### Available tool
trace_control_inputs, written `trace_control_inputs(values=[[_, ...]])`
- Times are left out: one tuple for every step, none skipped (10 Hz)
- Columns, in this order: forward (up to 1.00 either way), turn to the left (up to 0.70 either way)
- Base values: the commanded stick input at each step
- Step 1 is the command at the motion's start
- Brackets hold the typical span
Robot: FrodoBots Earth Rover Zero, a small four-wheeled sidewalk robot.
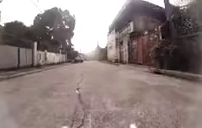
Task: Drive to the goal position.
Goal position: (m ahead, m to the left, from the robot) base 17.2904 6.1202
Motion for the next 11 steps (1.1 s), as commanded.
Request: trace_control_inputs(values=[[0.7, 0.01], [0.7, 0.01], [0.7, 0.01], [0.7, 0.01], [0.7, 0.01], [0.7, 0.01], [0.7, 0.01], [0.7, 0.01], [0.7, 0.01], [0.7, 0.01], [0.7, -0.02]])
